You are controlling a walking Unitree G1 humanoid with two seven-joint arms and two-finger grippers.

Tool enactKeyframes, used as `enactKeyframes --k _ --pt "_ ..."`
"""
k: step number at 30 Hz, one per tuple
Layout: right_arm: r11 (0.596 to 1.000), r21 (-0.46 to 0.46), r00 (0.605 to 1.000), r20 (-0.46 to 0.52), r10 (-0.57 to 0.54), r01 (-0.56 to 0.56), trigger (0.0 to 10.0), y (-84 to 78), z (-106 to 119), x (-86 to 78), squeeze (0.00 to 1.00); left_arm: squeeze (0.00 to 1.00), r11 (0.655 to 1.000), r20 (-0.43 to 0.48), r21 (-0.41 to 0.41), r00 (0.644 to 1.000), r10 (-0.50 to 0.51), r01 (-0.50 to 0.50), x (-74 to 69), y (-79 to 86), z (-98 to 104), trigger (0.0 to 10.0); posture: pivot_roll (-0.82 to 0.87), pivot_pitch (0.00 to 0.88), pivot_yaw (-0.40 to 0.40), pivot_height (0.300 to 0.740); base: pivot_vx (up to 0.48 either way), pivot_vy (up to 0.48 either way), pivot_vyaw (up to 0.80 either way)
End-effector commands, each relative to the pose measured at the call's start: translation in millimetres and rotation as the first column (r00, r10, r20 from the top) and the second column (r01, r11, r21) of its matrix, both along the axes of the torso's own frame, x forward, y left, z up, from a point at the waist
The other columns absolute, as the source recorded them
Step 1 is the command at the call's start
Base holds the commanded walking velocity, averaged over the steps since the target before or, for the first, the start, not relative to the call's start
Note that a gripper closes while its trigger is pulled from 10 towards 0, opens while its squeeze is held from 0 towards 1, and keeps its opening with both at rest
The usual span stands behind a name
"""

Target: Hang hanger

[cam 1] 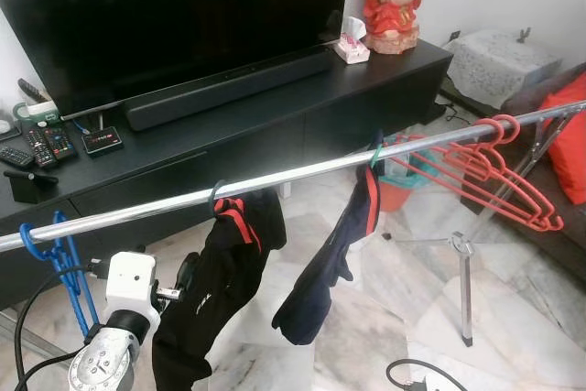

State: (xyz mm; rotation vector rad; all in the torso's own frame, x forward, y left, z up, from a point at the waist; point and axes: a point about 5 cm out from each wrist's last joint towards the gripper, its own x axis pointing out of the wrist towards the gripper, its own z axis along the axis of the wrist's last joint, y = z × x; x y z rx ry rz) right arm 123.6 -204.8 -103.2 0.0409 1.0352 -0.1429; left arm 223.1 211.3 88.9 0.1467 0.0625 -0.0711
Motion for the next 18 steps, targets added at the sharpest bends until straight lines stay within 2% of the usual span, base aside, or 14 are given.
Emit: enactKeyframes --k 1,18 --pt "1.0 -0.007 1.0 -0.002 -0.011 0.011 10.0 -3.0 0 -1.6 0.0 0.0 1.0 0.043 0.008 0.999 -0.003 0.003 3.4 -2.5 9 10.0 0.15 0.0 -0.029 0.74 0.0 -0.48 0.0" --pt "1.0 -0.009 1.0 0.003 -0.009 0.009 10.0 -3.9 1 0.5 0.0 0.0 0.999 0.071 -0.016 0.997 -0.035 0.036 10.3 -17.4 13 10.0 0.15 0.0 -0.034 0.74 0.0 -0.48 0.0"
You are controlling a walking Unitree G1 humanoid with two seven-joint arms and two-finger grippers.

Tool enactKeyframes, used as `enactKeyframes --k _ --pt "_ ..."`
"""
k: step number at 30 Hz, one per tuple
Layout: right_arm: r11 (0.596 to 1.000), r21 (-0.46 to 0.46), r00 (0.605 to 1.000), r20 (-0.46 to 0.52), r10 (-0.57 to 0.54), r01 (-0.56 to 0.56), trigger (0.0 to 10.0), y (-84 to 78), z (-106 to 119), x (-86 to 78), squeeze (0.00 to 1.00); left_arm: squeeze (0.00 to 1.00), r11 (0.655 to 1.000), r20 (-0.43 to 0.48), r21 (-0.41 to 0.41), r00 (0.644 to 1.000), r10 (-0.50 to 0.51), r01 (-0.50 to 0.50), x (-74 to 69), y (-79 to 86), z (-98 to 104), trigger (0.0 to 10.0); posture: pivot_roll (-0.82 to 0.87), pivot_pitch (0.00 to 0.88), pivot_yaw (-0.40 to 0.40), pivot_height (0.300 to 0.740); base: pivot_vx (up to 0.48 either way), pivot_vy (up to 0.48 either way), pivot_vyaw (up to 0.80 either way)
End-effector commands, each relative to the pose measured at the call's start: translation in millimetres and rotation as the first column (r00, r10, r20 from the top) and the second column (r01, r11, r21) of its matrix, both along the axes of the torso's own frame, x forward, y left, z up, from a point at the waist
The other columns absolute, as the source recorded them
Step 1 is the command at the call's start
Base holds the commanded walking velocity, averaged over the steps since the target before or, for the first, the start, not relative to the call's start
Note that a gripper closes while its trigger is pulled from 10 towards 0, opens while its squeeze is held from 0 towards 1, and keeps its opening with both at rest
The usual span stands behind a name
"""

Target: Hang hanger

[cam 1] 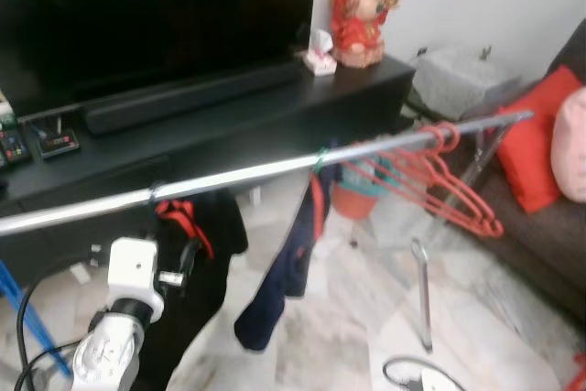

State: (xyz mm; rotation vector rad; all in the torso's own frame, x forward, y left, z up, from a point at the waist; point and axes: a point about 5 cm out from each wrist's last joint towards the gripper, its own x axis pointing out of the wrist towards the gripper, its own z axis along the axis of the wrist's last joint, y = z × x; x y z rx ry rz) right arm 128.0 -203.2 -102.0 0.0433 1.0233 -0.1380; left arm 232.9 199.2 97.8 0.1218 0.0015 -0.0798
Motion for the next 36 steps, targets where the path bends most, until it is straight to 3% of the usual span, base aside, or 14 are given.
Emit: enactKeyframes --k 1,11,30,36 --pt "1.0 -0.012 1.0 -0.009 -0.012 0.012 10.0 -5.6 0 -3.8 0.0 0.0 1.0 0.01 0.009 1.0 -0.029 0.029 1.1 -6.3 3 10.0 0.15 0.0 -0.034 0.74 0.0 -0.48 0.0" --pt "1.0 -0.013 1.0 -0.003 -0.028 0.028 10.0 -6.0 0 -3.9 0.0 0.0 0.996 -0.011 -0.022 0.996 -0.084 0.083 8.6 -14.5 2 10.0 0.15 0.0 -0.036 0.74 0.0 -0.094 0.0" --pt "1.0 -0.004 1.0 -0.003 -0.021 0.021 10.0 -5.0 0 -3.2 0.0 0.0 0.995 0.001 -0.064 0.997 -0.082 0.082 19.8 -20.5 7 10.0 0.15 0.0 -0.033 0.74 0.0 0.0 -0.68" --pt "1.0 -0.002 1.0 0.007 -0.02 0.02 10.0 -4.8 0 -2.6 0.0 0.0 0.993 0.004 -0.077 0.996 -0.086 0.086 20.8 -23.7 8 10.0 0.15 0.0 -0.033 0.74 0.0 0.0 0.0"
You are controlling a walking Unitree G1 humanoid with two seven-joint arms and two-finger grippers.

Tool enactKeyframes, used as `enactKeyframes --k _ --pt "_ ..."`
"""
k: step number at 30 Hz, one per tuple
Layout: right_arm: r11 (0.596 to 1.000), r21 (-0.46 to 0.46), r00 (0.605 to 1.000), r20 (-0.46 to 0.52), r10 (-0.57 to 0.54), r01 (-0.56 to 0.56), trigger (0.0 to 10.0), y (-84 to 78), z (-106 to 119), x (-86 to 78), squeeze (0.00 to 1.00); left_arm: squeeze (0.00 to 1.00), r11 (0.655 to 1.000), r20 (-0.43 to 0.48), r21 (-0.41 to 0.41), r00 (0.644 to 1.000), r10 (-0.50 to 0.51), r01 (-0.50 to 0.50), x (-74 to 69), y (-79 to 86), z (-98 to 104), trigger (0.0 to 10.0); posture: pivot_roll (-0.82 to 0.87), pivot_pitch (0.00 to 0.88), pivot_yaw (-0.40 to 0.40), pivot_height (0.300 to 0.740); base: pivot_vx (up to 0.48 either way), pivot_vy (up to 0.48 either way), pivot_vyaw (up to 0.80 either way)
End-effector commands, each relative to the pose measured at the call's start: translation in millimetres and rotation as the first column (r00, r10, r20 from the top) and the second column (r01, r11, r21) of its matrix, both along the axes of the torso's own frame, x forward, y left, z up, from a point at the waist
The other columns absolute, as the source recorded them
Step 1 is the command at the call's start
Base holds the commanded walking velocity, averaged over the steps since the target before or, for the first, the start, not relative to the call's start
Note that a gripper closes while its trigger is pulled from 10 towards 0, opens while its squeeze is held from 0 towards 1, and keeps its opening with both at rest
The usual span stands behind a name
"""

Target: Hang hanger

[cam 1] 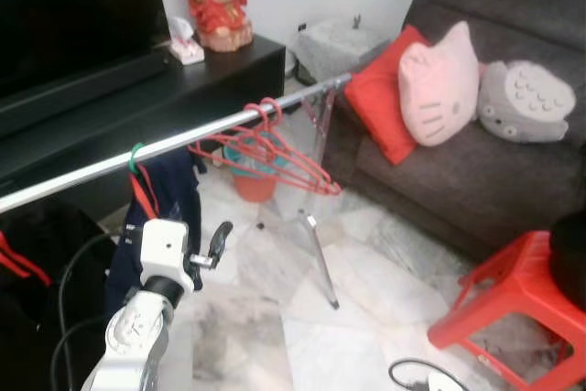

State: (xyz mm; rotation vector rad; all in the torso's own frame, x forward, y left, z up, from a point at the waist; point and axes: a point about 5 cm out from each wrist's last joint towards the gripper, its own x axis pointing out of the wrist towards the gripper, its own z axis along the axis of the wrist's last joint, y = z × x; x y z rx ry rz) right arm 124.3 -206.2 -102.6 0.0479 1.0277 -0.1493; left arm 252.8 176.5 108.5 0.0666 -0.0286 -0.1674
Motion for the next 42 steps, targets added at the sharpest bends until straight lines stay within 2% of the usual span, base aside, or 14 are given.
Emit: enactKeyframes --k 1,8,14,20,33,42 --pt "1.0 -0.001 1.0 0.012 -0.01 0.01 10.0 -1.8 1 1.1 0.0 0.0 1.0 -0.023 -0.025 1.0 0.001 -0.002 1.1 -1.3 -3 10.0 0.15 0.0 -0.033 0.74 0.0 0.27 0.0" --pt "1.0 0.006 1.0 0.011 -0.021 0.021 10.0 -1.4 1 0.5 0.0 0.0 1.0 -0.021 -0.023 1.0 -0.001 0.0 1.5 -1.6 -3 10.0 0.15 0.0 -0.033 0.74 0.0 0.373 0.0" --pt "1.0 0.011 1.0 0.017 -0.014 0.014 10.0 -0.7 1 0.9 0.0 0.0 1.0 -0.022 -0.022 1.0 -0.005 0.005 1.9 -2.0 -2 10.0 0.15 0.0 -0.031 0.74 0.0 0.348 -0.58" --pt "1.0 0.008 1.0 0.021 -0.014 0.014 10.0 -1.0 1 0.9 0.0 0.0 0.999 -0.02 -0.002 0.999 -0.043 0.043 0.6 -7.9 -3 10.0 0.15 0.0 -0.032 0.74 0.0 0.0 0.0" --pt "1.0 0.008 1.0 0.019 -0.008 0.008 10.0 -0.8 1 1.7 0.0 0.0 0.998 -0.039 0.006 0.997 -0.059 0.059 0.5 -12.3 -5 10.0 0.15 0.0 -0.032 0.74 0.0 0.0 0.0" --pt "1.0 0.01 1.0 0.018 -0.007 0.007 10.0 -0.3 1 1.7 0.0 0.0 1.0 -0.039 0.023 0.999 0.003 -0.002 3.9 -5.5 -5 10.0 0.15 0.0 -0.031 0.74 0.063 0.0 0.0"
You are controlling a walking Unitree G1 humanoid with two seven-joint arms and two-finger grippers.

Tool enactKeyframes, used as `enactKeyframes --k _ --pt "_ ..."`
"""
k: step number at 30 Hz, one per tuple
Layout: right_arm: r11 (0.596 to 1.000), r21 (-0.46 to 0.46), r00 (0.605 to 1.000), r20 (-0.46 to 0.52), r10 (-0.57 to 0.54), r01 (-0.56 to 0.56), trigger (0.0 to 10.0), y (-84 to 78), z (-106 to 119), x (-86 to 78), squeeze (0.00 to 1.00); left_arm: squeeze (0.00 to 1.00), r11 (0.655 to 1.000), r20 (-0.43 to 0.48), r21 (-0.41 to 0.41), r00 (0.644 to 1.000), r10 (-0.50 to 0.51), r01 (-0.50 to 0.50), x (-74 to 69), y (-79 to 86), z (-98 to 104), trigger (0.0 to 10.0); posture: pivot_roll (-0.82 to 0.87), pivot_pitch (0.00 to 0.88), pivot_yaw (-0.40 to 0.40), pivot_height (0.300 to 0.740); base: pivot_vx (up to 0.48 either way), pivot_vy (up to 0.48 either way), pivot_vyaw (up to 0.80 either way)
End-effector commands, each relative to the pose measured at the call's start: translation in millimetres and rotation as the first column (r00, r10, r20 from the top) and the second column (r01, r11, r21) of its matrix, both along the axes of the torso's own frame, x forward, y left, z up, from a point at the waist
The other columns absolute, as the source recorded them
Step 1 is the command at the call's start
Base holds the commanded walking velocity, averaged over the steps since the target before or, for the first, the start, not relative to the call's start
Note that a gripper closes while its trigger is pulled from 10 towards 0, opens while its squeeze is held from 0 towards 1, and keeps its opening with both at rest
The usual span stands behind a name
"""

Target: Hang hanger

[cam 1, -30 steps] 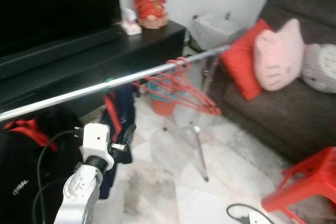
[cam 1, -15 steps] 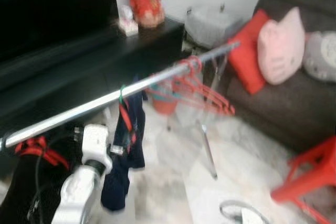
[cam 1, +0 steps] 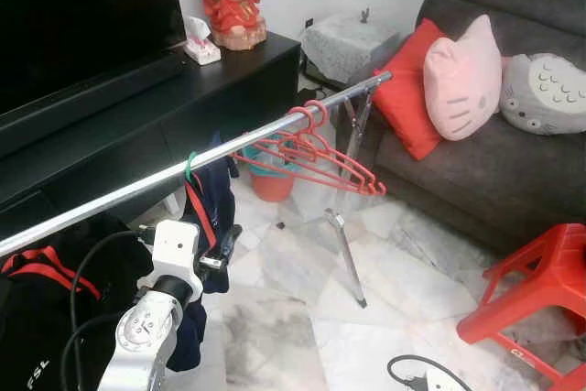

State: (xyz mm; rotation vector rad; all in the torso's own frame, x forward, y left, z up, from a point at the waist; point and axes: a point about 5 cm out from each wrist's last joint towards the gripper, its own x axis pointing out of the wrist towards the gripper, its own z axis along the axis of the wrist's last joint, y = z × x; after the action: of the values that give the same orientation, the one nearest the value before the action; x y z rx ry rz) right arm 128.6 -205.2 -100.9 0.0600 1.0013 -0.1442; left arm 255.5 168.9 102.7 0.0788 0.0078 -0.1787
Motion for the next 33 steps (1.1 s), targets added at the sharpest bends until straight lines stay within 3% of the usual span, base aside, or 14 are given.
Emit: enactKeyframes --k 1,15,26,33 --pt "1.0 -0.001 1.0 -0.009 -0.006 0.006 10.0 -1.4 -0.7 -2.7 0.0 0.0 1.0 -0.004 0.007 1.0 0.011 -0.011 0.7 2.5 0.4 10.0 0.16 0.0 -0.032 0.74 0.307 0.0 0.0" --pt "1.0 0.007 1.0 -0.012 0.0 0.0 10.0 -1.3 -1.0 -3.4 0.0 0.0 1.0 -0.011 0.012 1.0 0.027 -0.027 0.0 5.1 -1.9 10.0 0.15 0.0 -0.032 0.74 0.302 0.0 0.0" --pt "1.0 0.014 1.0 -0.011 0.001 -0.001 10.0 -0.4 -1.1 -3.5 0.0 0.0 1.0 -0.018 0.008 1.0 0.003 -0.003 -0.3 4.6 -2.3 10.0 0.15 0.0 -0.031 0.74 0.0 0.0 0.0" --pt "1.0 0.015 1.0 -0.011 0.001 -0.001 10.0 0.1 -1.2 -3.4 0.0 0.0 0.999 -0.035 0.046 0.999 0.008 -0.006 3.3 4.4 -5.0 10.0 0.15 0.0 -0.029 0.74 0.0 0.0 0.0"
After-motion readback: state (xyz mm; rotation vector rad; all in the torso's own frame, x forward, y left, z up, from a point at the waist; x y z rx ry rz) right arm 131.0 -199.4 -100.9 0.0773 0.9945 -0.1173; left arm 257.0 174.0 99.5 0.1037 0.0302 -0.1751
